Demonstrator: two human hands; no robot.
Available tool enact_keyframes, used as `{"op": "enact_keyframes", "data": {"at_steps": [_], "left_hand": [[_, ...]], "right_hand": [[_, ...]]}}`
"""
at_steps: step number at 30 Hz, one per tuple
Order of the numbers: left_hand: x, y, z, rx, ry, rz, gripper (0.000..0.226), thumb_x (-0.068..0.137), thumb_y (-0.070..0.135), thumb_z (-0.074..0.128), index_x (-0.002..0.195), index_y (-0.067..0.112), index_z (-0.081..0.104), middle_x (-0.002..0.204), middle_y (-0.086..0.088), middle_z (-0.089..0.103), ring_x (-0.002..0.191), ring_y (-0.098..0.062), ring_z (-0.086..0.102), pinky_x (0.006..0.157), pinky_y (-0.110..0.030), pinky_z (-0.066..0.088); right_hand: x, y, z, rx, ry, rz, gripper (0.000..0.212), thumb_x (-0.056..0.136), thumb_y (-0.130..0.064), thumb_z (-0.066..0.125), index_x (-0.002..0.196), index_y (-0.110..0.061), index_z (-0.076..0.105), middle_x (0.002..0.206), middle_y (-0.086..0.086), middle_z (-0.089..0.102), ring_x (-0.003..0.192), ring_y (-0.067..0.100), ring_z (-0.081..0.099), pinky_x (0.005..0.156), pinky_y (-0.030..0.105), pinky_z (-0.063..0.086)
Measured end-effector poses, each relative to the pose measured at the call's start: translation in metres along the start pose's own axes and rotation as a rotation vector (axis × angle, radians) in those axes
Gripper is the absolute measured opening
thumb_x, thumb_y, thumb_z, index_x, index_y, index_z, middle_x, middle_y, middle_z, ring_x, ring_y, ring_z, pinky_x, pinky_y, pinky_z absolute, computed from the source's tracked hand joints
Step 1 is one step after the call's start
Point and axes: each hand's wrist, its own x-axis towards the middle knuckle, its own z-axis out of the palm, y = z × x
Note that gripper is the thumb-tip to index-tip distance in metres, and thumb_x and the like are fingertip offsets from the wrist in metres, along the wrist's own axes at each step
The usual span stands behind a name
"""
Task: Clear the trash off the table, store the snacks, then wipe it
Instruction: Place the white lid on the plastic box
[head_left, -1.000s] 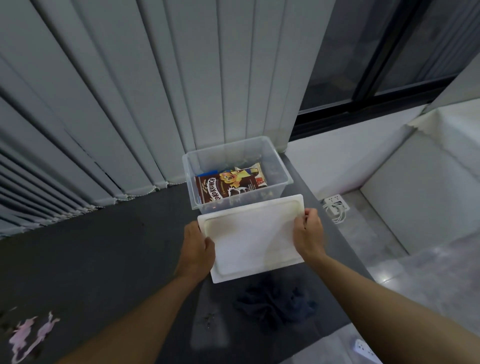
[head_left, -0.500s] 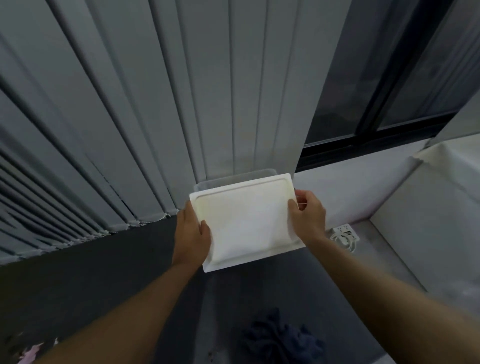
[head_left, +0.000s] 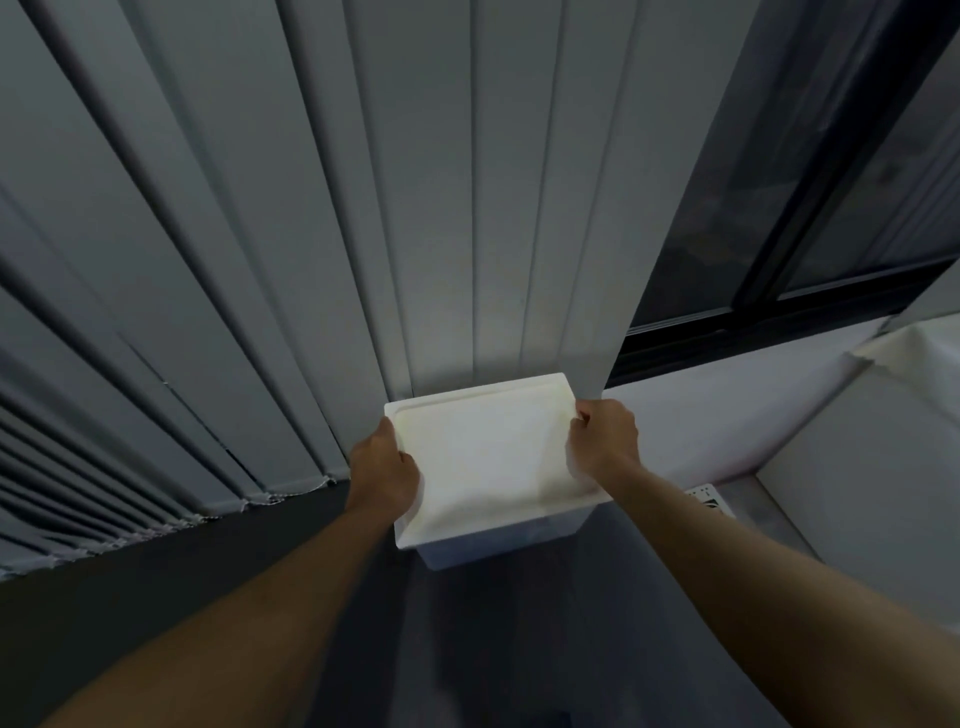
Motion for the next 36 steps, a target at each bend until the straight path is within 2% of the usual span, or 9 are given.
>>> {"op": "enact_keyframes", "data": {"at_steps": [4,10,14,16,19,23,26,30,36], "left_hand": [[0.007,-0.008,0.014,0.051,-0.048,0.014,0.014,0.089,-0.003,0.042,0.100,0.004,0.047,0.099,-0.023,0.059,0.091,-0.033,0.052,0.071,-0.031,0.034],[0.005,-0.016,0.031,0.087,-0.024,0.054,0.041,0.090,-0.003,0.042,0.131,-0.006,0.043,0.109,-0.030,0.058,0.113,-0.040,0.044,0.088,-0.044,0.042],[0.001,-0.021,0.036,0.329,-0.080,0.091,0.056,0.095,-0.004,0.032,0.148,-0.011,0.016,0.144,-0.032,0.039,0.128,-0.041,0.038,0.104,-0.046,0.036],[0.003,-0.023,0.040,0.433,-0.079,0.121,0.060,0.097,0.003,0.027,0.151,-0.011,0.004,0.157,-0.028,0.022,0.138,-0.038,0.032,0.112,-0.043,0.030],[0.005,-0.018,0.043,0.461,-0.076,0.140,0.067,0.103,0.029,0.029,0.153,-0.007,0.003,0.162,-0.024,0.009,0.148,-0.038,0.016,0.119,-0.045,0.017],[0.001,-0.020,0.052,0.463,-0.087,0.248,0.080,0.099,0.056,0.028,0.155,0.001,0.009,0.163,-0.022,-0.004,0.151,-0.036,0.000,0.123,-0.044,0.008],[0.004,-0.019,0.053,0.520,-0.052,0.285,0.084,0.096,0.062,0.023,0.153,0.000,0.017,0.163,-0.024,0.002,0.151,-0.037,0.001,0.123,-0.045,0.005],[0.008,-0.015,0.055,0.550,-0.035,0.293,0.086,0.094,0.063,0.019,0.150,-0.002,0.023,0.161,-0.027,0.010,0.151,-0.038,0.004,0.124,-0.046,0.005],[0.017,-0.024,0.068,0.608,-0.071,0.401,0.085,0.091,0.070,0.001,0.158,0.019,0.011,0.164,-0.021,-0.003,0.151,-0.035,-0.007,0.123,-0.047,-0.001]], "right_hand": [[0.008,0.007,0.010,-0.073,-0.042,-0.009,0.025,0.096,-0.007,0.048,0.071,-0.013,0.046,0.085,0.008,0.054,0.064,0.013,0.044,0.057,0.021,0.035],[0.011,0.009,0.017,-0.134,-0.038,-0.095,0.015,0.099,-0.010,0.043,0.091,-0.005,0.054,0.109,0.018,0.055,0.095,0.033,0.057,0.084,0.038,0.047],[0.002,0.010,0.022,-0.201,-0.101,-0.113,0.026,0.097,-0.008,0.039,0.121,-0.004,0.048,0.122,0.018,0.049,0.102,0.035,0.055,0.079,0.039,0.047],[-0.005,0.014,0.028,-0.280,-0.131,-0.176,0.040,0.099,-0.008,0.038,0.138,-0.001,0.036,0.136,0.019,0.043,0.111,0.033,0.056,0.087,0.039,0.052],[-0.010,0.018,0.036,-0.354,-0.087,-0.233,0.056,0.104,-0.030,0.036,0.149,0.000,0.023,0.149,0.017,0.039,0.131,0.032,0.047,0.106,0.040,0.045],[-0.003,0.016,0.043,-0.514,-0.091,-0.239,0.074,0.102,-0.050,0.024,0.153,0.001,0.012,0.161,0.019,0.018,0.149,0.036,0.018,0.121,0.047,0.022],[0.000,0.009,0.047,-0.592,-0.089,-0.372,0.075,0.098,-0.058,0.017,0.156,-0.009,0.014,0.164,0.016,0.012,0.150,0.039,0.012,0.121,0.053,0.017],[-0.001,0.005,0.053,-0.642,-0.127,-0.429,0.080,0.093,-0.072,0.004,0.155,-0.024,0.021,0.163,0.006,0.019,0.149,0.033,0.016,0.116,0.054,0.026],[0.000,0.002,0.056,-0.604,-0.087,-0.457,0.084,0.089,-0.080,0.014,0.155,-0.028,0.017,0.165,0.005,0.011,0.151,0.033,0.012,0.120,0.057,0.015]]}}
